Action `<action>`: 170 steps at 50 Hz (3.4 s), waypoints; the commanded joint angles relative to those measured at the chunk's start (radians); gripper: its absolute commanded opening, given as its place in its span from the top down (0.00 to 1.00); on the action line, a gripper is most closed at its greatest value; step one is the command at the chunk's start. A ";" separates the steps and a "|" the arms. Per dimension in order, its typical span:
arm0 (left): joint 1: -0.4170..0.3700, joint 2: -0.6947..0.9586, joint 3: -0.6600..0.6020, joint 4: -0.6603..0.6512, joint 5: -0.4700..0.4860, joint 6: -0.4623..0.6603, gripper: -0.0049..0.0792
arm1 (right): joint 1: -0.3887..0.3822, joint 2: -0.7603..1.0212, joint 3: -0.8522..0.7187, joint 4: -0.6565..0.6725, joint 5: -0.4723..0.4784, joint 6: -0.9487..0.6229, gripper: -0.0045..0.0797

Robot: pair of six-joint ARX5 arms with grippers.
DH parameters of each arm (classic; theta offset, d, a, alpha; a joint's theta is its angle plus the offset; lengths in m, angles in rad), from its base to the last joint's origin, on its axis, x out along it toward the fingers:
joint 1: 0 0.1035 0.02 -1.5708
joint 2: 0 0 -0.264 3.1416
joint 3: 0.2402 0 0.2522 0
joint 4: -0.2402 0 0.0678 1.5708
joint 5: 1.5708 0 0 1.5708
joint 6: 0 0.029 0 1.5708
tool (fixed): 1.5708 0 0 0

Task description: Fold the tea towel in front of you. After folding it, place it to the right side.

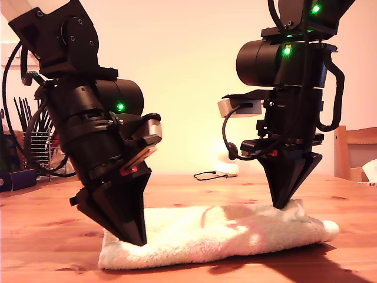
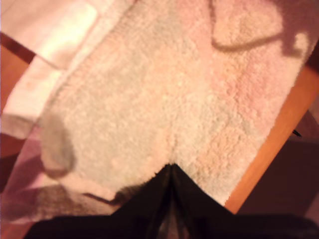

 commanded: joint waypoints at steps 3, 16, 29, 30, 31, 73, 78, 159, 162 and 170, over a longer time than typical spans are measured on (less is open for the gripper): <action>-0.003 0.084 -0.092 -0.050 -0.031 0.007 0.97 | -0.002 0.002 -0.015 0.008 -0.004 -0.005 0.96; 0.000 0.084 -0.092 -0.072 -0.026 0.007 0.97 | -0.001 0.002 -0.014 -0.004 -0.007 -0.032 0.96; 0.001 0.084 -0.094 -0.111 -0.018 -0.008 0.97 | -0.002 0.002 -0.014 0.058 0.035 -0.085 0.96; 0.001 0.084 -0.094 -0.111 -0.011 -0.024 0.97 | -0.002 0.002 -0.013 0.065 0.035 -0.084 0.96; 0.001 0.084 -0.094 -0.111 -0.001 -0.030 0.97 | -0.002 0.002 -0.012 0.073 0.035 -0.083 0.96; 0.004 0.083 -0.093 0.048 0.221 -0.185 0.97 | 0.000 0.001 0.030 -0.161 -0.274 0.126 0.96; 0.006 0.083 -0.093 0.072 0.220 -0.186 0.97 | -0.008 0.010 0.007 -0.156 -0.261 0.126 0.96; -0.090 0.082 -0.093 0.269 0.310 -0.327 0.97 | 0.056 0.207 -0.130 0.727 -0.296 0.333 0.96; -0.090 0.080 -0.093 0.279 0.311 -0.327 0.97 | 0.056 0.206 -0.129 0.738 -0.296 0.329 0.96; -0.076 0.037 -0.088 0.284 0.310 -0.313 0.97 | 0.055 0.195 -0.114 0.733 -0.302 0.337 0.96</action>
